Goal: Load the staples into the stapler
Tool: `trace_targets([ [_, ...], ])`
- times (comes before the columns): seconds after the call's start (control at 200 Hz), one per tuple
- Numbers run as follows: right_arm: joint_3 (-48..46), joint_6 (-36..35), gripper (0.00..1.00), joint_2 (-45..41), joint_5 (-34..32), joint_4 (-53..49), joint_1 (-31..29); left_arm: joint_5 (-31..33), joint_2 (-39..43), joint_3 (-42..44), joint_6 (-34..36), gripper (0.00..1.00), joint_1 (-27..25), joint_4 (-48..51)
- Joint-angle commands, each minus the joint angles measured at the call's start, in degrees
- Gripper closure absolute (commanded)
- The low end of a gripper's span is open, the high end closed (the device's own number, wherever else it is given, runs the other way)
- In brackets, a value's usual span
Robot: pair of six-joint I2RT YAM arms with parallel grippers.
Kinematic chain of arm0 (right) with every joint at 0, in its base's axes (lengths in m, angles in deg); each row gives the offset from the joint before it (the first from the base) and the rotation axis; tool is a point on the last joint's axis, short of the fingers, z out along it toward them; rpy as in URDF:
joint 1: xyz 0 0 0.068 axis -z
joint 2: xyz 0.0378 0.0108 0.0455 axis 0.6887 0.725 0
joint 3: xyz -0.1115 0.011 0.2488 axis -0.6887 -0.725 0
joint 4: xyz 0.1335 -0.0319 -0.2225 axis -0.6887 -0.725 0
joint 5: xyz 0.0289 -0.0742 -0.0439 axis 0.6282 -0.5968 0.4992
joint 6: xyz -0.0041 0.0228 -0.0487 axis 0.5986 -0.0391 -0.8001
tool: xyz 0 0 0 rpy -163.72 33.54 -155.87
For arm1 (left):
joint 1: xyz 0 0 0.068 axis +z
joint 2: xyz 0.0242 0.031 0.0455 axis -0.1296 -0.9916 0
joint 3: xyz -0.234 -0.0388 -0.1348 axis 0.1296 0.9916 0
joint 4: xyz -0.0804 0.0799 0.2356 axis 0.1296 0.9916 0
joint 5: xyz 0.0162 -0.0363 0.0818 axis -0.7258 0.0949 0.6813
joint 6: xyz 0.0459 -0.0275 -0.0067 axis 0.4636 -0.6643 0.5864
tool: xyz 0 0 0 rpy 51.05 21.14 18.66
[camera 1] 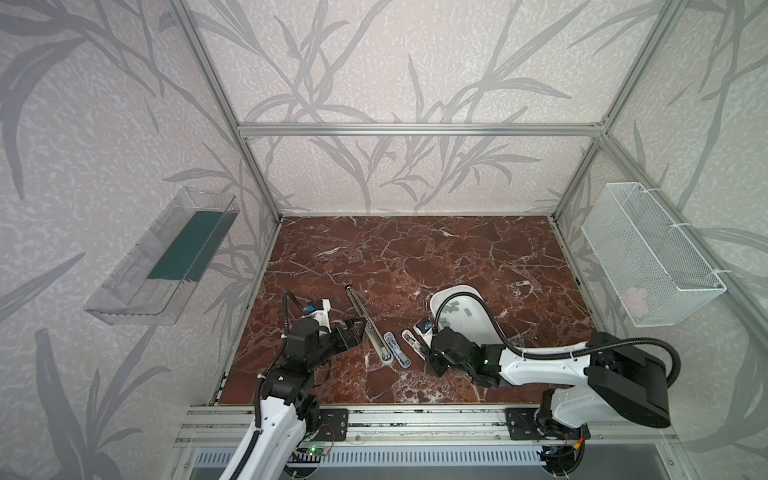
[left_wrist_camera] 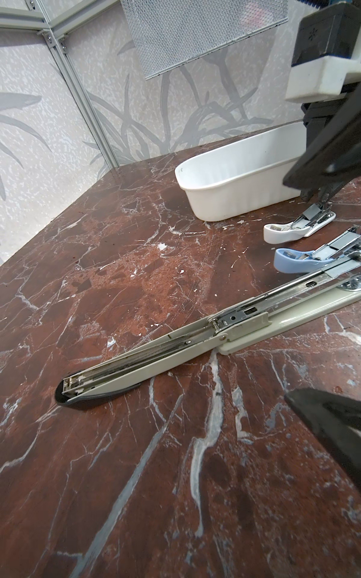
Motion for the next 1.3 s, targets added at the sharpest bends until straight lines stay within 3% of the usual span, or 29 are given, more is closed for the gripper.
trace_targets([
  [0.0,0.11,0.51,0.79,0.16,-0.04,-0.63,-0.49,0.68,0.66,0.18,0.17,0.01,-0.18,0.55],
  [0.28,1.19,1.02,0.78,-0.20,-2.79,-2.83,-0.51,0.66,0.65,0.14,0.16,0.01,-0.18,0.53],
  [0.67,6.86,0.88,0.80,5.49,-4.46,-9.26,-0.97,0.72,0.75,0.12,0.18,0.01,-0.18,0.56],
  [1.04,8.43,4.39,0.65,8.64,-4.35,-10.13,-1.07,0.95,0.96,0.14,0.14,0.01,-0.18,0.89],
  [1.295,8.97,6.69,0.81,8.54,-4.51,-9.36,-1.05,1.46,1.76,0.23,0.00,0.01,-0.18,1.36],
])
